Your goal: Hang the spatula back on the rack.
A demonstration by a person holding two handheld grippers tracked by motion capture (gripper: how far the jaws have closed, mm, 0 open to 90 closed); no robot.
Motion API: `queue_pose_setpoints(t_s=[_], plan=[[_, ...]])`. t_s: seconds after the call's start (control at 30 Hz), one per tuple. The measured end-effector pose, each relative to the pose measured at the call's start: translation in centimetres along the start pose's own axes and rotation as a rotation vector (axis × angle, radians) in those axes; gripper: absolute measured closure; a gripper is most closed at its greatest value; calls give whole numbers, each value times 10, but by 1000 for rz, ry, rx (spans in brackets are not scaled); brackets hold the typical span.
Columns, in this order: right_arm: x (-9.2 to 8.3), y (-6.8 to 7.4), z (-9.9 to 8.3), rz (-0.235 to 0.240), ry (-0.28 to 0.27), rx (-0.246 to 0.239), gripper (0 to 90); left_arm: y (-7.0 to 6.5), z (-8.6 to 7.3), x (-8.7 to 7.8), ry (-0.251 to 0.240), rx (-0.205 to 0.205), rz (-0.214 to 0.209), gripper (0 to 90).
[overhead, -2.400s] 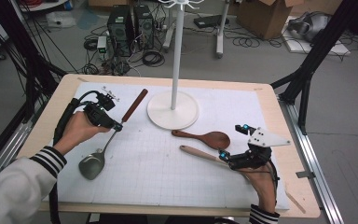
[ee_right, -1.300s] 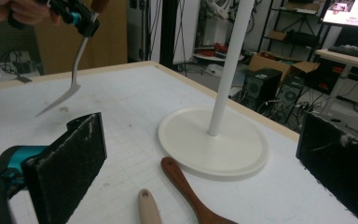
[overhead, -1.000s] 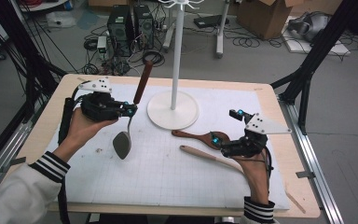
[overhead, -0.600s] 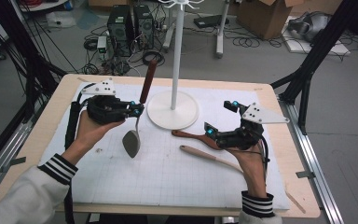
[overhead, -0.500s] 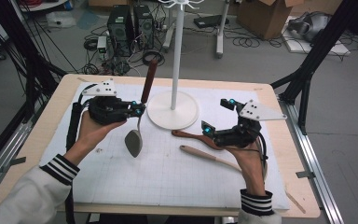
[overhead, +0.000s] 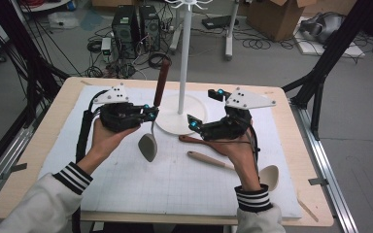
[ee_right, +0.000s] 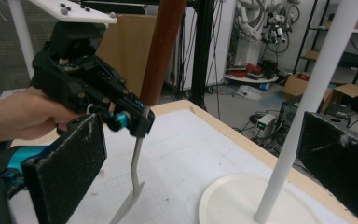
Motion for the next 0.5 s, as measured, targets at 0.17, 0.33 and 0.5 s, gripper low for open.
queue_pose_setpoints(t_s=[0.17, 0.33, 0.5], plan=[[11, 1, 8, 8, -11, 5, 8, -4, 1, 5, -12, 6, 8, 845], [20, 0, 13, 6, -32, 20, 8, -7, 1, 10, -31, 1, 27, 845], [29, 1, 19, 7, -43, 16, 8, -9, 0, 16, -46, -6, 38, 845]])
Point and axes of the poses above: each handheld gripper's, and its own axes: x roughly forward along the jaws, z roughly out of its top, y roughly to its left, the point moved 1 cm from there along x, roughly forward along the jaws, and after that the axes turned 1 degree about y, right-handed, at the moved point
